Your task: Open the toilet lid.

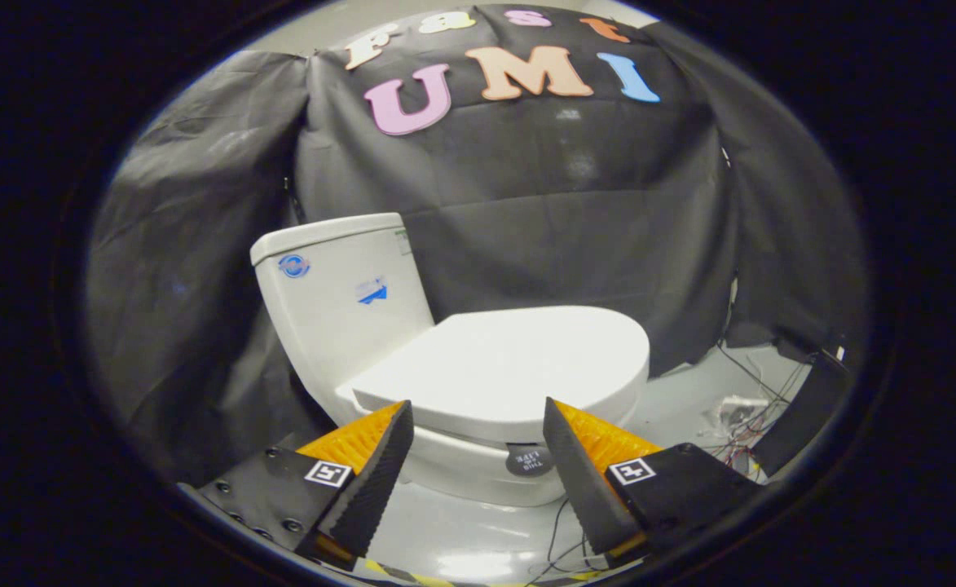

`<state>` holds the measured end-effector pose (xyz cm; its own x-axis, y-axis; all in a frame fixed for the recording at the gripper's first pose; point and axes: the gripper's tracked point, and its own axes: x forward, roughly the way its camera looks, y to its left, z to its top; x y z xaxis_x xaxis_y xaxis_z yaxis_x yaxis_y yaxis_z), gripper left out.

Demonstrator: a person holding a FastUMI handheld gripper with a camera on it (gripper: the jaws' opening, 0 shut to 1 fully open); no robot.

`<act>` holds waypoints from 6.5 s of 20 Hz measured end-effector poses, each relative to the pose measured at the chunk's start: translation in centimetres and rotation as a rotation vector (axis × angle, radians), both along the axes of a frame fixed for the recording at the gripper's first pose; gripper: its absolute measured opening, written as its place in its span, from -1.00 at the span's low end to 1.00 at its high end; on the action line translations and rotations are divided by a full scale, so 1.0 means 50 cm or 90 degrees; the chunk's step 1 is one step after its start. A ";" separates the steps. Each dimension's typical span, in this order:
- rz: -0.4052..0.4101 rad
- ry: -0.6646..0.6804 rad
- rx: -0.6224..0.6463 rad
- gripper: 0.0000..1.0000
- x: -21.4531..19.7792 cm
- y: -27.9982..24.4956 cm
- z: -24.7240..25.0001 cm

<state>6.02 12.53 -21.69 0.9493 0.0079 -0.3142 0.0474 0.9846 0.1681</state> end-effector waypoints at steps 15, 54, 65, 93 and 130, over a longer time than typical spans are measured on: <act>-0.150 0.115 0.478 0.72 0.021 -0.045 -0.185; -0.185 0.118 0.458 -0.97 0.049 -0.043 -0.034; -0.196 0.109 0.427 -0.98 0.081 -0.010 0.048; -0.181 0.107 0.263 -0.93 0.137 0.077 0.183; -0.156 0.083 0.055 -0.93 0.234 0.257 0.309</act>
<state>17.71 25.37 -6.22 0.8780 -0.1853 -0.4413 0.3093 0.9234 0.2275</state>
